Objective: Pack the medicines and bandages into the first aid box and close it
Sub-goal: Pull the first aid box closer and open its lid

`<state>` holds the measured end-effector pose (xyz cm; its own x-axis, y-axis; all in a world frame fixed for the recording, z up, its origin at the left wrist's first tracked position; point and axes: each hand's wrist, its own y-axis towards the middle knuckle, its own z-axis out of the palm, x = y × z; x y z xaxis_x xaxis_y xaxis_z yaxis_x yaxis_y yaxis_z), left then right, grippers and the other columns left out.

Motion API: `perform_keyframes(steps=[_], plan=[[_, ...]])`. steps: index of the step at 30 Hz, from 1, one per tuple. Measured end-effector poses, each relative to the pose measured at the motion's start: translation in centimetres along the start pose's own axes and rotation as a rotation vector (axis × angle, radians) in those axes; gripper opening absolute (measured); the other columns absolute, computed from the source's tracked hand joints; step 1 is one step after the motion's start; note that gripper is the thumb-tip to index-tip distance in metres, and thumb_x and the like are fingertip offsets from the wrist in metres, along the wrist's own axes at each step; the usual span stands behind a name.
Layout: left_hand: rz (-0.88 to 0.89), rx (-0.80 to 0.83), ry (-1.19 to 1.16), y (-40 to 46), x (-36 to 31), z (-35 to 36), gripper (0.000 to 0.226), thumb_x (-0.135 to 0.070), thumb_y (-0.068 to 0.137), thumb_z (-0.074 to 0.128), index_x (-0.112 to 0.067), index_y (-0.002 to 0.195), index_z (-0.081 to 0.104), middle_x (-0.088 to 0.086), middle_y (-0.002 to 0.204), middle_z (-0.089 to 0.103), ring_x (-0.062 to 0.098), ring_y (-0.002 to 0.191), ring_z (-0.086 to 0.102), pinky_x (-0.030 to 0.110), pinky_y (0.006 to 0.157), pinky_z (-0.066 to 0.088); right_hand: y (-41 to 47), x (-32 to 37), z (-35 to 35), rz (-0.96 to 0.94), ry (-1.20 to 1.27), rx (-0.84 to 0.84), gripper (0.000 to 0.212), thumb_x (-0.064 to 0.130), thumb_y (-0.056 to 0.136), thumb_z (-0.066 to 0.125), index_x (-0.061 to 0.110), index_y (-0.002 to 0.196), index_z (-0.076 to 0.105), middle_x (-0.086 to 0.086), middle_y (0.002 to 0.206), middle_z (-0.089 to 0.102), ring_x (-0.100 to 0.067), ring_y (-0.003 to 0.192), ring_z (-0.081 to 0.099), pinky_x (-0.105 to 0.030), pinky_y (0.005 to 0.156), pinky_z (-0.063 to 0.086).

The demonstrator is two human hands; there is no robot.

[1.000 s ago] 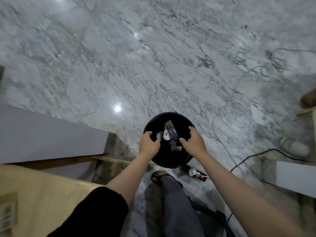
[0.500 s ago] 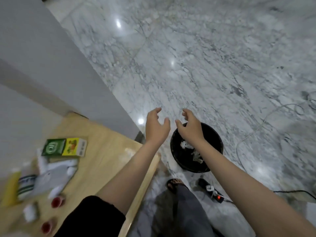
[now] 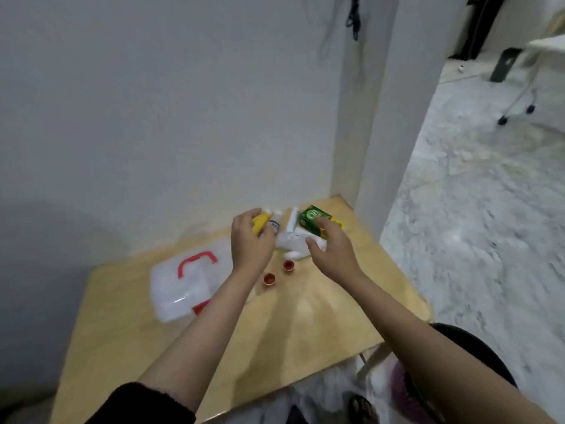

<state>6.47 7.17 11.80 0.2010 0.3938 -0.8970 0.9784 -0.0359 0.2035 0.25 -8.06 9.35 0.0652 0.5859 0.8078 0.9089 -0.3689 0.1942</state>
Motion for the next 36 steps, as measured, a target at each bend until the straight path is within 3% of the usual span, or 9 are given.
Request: perform_keyframes(steps=[5,8,12,15,19,21,26,32,36], plan=[[-0.067,-0.196,0.085,-2.0,4.5,-9.4,0.03,-0.015,0.086,0.061,-0.014,0.117,0.061,-0.003,0.115,0.05,0.019,0.112,0.054,0.033,0.096,0.045,-0.6,4.0,5.2,-0.259,-0.02,0.18,0.043,0.018,0.085,0.063,0.01,0.127,0.055,-0.008,0.126,0.06,-0.024,0.117,0.053,-0.038,0.1,0.042],[-0.129,-0.222,0.188,-3.9,7.3,-12.7,0.034,-0.025,0.084,0.061,-0.015,0.116,0.063,0.003,0.121,0.058,0.024,0.116,0.053,0.027,0.094,0.039,-0.8,4.6,7.6,-0.36,-0.047,0.298,0.045,0.03,0.083,0.06,0.02,0.127,0.057,-0.005,0.131,0.057,-0.022,0.124,0.049,-0.043,0.104,0.04],[-0.134,-0.154,0.301,-6.1,10.9,-14.1,0.045,-0.04,0.077,0.058,-0.027,0.12,0.06,-0.004,0.137,0.05,0.022,0.127,0.042,0.041,0.105,0.036,-1.0,3.9,10.5,-0.504,-0.097,0.384,0.04,0.033,0.083,0.061,0.03,0.123,0.06,-0.002,0.14,0.051,-0.023,0.129,0.044,-0.036,0.105,0.032],[-0.05,-0.138,0.375,-7.2,13.7,-13.9,0.051,-0.051,0.072,0.055,-0.033,0.12,0.059,-0.012,0.141,0.044,0.019,0.131,0.039,0.053,0.108,0.03,-1.0,2.5,12.4,-0.595,-0.075,0.415,0.037,0.036,0.083,0.06,0.033,0.119,0.062,0.0,0.141,0.05,-0.023,0.13,0.044,-0.041,0.106,0.035],[0.138,-0.196,0.375,-8.3,17.2,-13.0,0.05,-0.045,0.076,0.063,-0.036,0.125,0.053,-0.009,0.147,0.042,0.018,0.134,0.038,0.061,0.105,0.03,-1.5,0.4,14.4,-0.671,0.02,0.41,0.03,0.034,0.082,0.062,0.033,0.112,0.066,0.002,0.139,0.052,-0.023,0.133,0.039,-0.044,0.106,0.035],[0.221,-0.233,0.371,-8.2,18.5,-12.6,0.054,-0.042,0.077,0.066,-0.033,0.129,0.053,-0.007,0.149,0.039,0.016,0.137,0.035,0.056,0.109,0.029,-1.7,-0.2,15.1,-0.694,0.08,0.373,0.027,0.032,0.081,0.064,0.032,0.108,0.069,0.001,0.138,0.052,-0.023,0.135,0.036,-0.04,0.108,0.031],[0.344,-0.265,0.37,-7.8,20.5,-12.0,0.062,-0.042,0.076,0.067,-0.023,0.133,0.052,-0.003,0.151,0.036,0.015,0.14,0.028,0.016,0.113,0.014,-1.7,-1.8,16.3,-0.788,0.129,0.314,0.028,0.033,0.077,0.069,0.03,0.104,0.07,-0.001,0.141,0.049,-0.024,0.141,0.027,-0.04,0.113,0.022],[0.448,-0.245,0.451,-7.4,21.8,-12.3,0.075,-0.043,0.071,0.074,-0.025,0.138,0.044,-0.004,0.153,0.03,0.018,0.14,0.024,0.018,0.11,0.013,-2.0,-2.5,16.9,-0.847,0.056,0.273,0.043,0.031,0.07,0.078,0.028,0.111,0.065,-0.003,0.144,0.044,-0.026,0.144,0.02,-0.044,0.113,0.018],[0.471,-0.238,0.519,-7.2,21.9,-12.6,0.077,-0.042,0.071,0.075,-0.025,0.139,0.043,0.002,0.152,0.034,0.026,0.138,0.029,0.03,0.109,0.019,-2.5,-2.1,16.8,-0.814,0.02,0.254,0.046,0.026,0.068,0.081,0.03,0.111,0.064,-0.001,0.145,0.042,-0.025,0.144,0.019,-0.04,0.11,0.015]])
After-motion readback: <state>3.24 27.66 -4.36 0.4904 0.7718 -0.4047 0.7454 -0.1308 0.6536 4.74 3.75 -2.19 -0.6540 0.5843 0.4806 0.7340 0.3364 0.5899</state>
